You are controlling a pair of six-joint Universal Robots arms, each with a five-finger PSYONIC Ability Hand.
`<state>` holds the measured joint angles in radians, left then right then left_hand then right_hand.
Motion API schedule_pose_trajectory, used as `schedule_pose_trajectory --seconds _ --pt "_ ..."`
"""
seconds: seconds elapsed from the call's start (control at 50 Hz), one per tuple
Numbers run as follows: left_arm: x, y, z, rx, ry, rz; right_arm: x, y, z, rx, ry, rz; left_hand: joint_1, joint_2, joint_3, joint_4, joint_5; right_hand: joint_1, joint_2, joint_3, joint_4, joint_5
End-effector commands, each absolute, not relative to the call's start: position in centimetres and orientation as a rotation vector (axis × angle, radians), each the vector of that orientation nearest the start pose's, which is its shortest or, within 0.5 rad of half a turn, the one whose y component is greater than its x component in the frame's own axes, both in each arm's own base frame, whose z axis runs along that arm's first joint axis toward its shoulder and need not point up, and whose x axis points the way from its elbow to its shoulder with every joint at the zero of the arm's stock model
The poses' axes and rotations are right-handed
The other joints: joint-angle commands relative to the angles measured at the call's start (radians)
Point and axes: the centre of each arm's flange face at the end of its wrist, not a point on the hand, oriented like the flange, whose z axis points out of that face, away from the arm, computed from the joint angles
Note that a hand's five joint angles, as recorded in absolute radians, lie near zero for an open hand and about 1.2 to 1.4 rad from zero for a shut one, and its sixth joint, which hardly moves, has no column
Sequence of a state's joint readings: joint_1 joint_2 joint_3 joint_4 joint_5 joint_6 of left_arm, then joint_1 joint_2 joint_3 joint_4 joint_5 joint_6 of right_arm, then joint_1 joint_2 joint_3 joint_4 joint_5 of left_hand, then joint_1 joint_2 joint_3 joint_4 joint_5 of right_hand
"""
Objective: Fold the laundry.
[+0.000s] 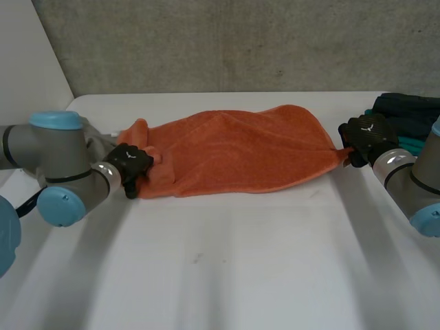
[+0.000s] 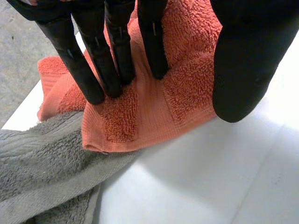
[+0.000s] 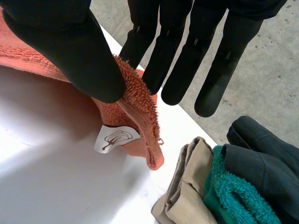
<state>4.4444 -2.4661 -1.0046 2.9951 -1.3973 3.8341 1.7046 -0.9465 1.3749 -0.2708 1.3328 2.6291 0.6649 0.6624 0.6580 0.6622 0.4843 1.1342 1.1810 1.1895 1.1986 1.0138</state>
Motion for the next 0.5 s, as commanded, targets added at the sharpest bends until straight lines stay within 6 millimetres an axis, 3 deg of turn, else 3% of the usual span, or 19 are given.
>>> schedule_pose_trajectory --seconds 0.02,0.12,0.26,0.32,0.34,0.36,0.4,0.42,0.5 --pt "-25.9 -38.4 11.8 1.315 2.235 -1.625 20.5 -38.8 16.5 -0.999 2.219 -2.096 0.731 0.733 0.738 0.734 0.737 0.262 0.215 0.207 0.198 0.208" --pt "-25.6 -38.3 14.3 1.219 2.206 -1.651 20.5 -38.7 16.6 -0.999 2.221 -2.094 0.731 0.734 0.738 0.734 0.737 0.262 0.215 0.207 0.198 0.208" --pt "-25.0 -35.6 21.0 1.125 2.177 -1.77 19.2 -38.1 20.2 -0.966 2.233 -2.134 0.731 0.734 0.738 0.734 0.737 0.262 0.215 0.207 0.198 0.208" --pt "-24.3 -33.8 24.9 1.104 2.127 -1.833 18.1 -37.5 23.2 -0.946 2.24 -2.163 0.731 0.734 0.738 0.734 0.737 0.262 0.215 0.207 0.198 0.208" --pt "-24.1 -33.3 25.9 1.097 2.111 -1.848 17.5 -37.1 25.3 -0.932 2.227 -2.204 0.731 0.734 0.738 0.734 0.737 0.262 0.215 0.207 0.198 0.208" --pt "-23.5 -32.3 28.3 1.073 2.069 -1.89 17.1 -37.0 26.4 -0.919 2.216 -2.232 0.731 0.734 0.738 0.734 0.737 0.262 0.215 0.207 0.198 0.208" --pt "-23.0 -31.2 30.8 1.039 2.026 -1.943 16.4 -36.6 28.9 -0.902 2.188 -2.296 0.731 0.734 0.738 0.734 0.737 0.262 0.215 0.207 0.198 0.208" --pt "-22.4 -30.1 33.3 1.005 1.964 -2.003 15.9 -36.1 31.0 -0.894 2.15 -2.349 0.731 0.734 0.738 0.734 0.737 0.262 0.215 0.207 0.198 0.208" --pt "-21.5 -27.6 38.3 0.972 1.827 -2.134 15.4 -34.9 35.5 -0.898 2.036 -2.462 0.731 0.734 0.738 0.734 0.737 0.262 0.215 0.207 0.198 0.208"
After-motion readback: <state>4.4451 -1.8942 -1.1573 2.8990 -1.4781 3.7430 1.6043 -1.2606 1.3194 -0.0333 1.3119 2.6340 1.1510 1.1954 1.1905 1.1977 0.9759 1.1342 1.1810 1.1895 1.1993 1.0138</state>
